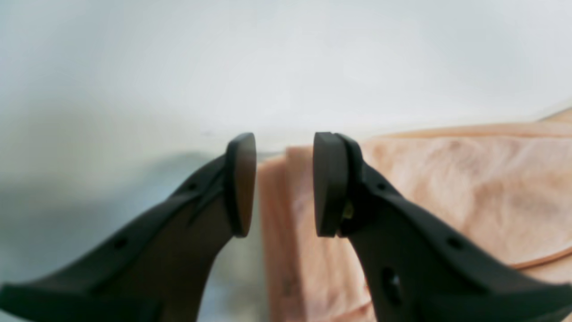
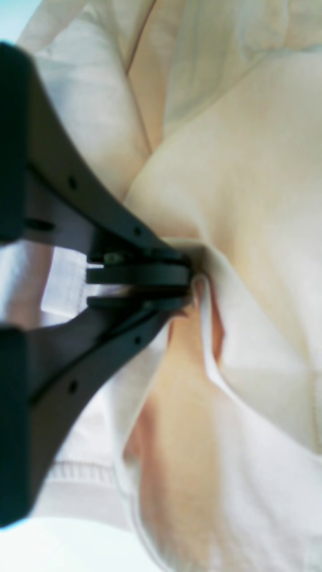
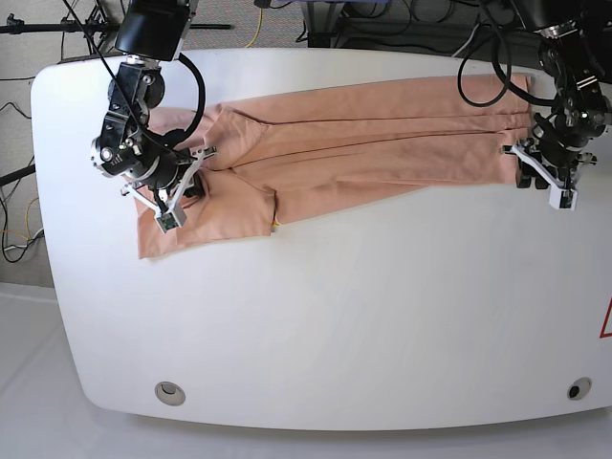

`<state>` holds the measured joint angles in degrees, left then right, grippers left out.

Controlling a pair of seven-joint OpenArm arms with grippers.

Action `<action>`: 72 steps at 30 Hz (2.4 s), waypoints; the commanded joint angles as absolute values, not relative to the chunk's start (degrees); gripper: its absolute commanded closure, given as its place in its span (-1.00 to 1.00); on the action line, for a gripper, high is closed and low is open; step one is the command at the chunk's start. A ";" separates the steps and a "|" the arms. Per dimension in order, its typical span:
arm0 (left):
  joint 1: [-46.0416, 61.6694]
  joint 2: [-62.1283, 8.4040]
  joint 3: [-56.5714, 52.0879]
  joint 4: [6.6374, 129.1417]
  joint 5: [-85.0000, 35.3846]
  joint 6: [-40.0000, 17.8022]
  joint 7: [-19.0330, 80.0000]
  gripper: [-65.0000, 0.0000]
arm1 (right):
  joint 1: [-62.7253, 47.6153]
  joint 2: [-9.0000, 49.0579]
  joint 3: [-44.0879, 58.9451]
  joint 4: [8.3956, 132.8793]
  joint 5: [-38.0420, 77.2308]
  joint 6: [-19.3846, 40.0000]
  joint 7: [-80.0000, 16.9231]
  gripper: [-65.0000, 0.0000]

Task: Fold the T-shirt properly

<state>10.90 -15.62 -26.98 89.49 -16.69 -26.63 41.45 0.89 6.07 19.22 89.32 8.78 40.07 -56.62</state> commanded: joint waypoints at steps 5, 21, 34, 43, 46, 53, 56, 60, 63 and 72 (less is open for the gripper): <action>7.31 -16.59 -23.63 83.29 -16.25 -28.35 39.47 0.45 | 1.43 6.48 19.26 90.16 8.31 40.00 -56.81 0.86; 6.74 -16.44 -24.95 80.70 -17.01 -30.98 43.77 0.28 | 1.13 6.51 19.42 90.12 8.13 40.00 -56.98 0.88; 8.78 -17.44 -30.26 85.71 -24.57 -31.48 44.76 0.15 | 1.37 6.36 19.51 90.40 8.24 40.00 -57.07 0.88; 8.16 -17.45 -29.05 85.06 -24.40 -31.52 43.63 0.19 | 1.26 6.26 19.28 90.42 8.14 40.00 -57.33 0.89; 8.12 -17.45 -28.71 85.11 -23.97 -31.48 43.29 0.21 | 1.26 6.25 19.28 90.38 8.08 40.00 -57.37 0.89; 8.18 -17.43 -28.56 85.91 -23.31 -31.62 41.92 0.59 | 1.25 6.21 19.34 90.38 7.65 40.00 -57.65 0.88; 8.18 -17.42 -28.74 86.30 -23.31 -31.74 40.77 0.90 | 1.29 6.20 19.36 90.44 7.72 40.00 -57.75 0.88; 8.28 -17.40 -29.01 87.65 -23.47 -31.88 40.10 0.98 | 1.30 6.15 19.36 90.46 7.65 40.00 -57.90 0.88; 8.46 -17.19 -28.74 89.86 -23.96 -32.21 40.20 1.00 | 0.96 6.15 19.38 90.38 7.39 40.00 -57.99 0.88; 7.88 -17.19 -28.78 92.37 -24.21 -32.70 41.39 1.00 | 0.92 6.14 19.31 90.35 7.39 40.00 -57.92 0.89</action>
<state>8.69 -16.34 -28.42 91.18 -23.31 -32.34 41.58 0.71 5.85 19.27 89.58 7.88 40.07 -57.19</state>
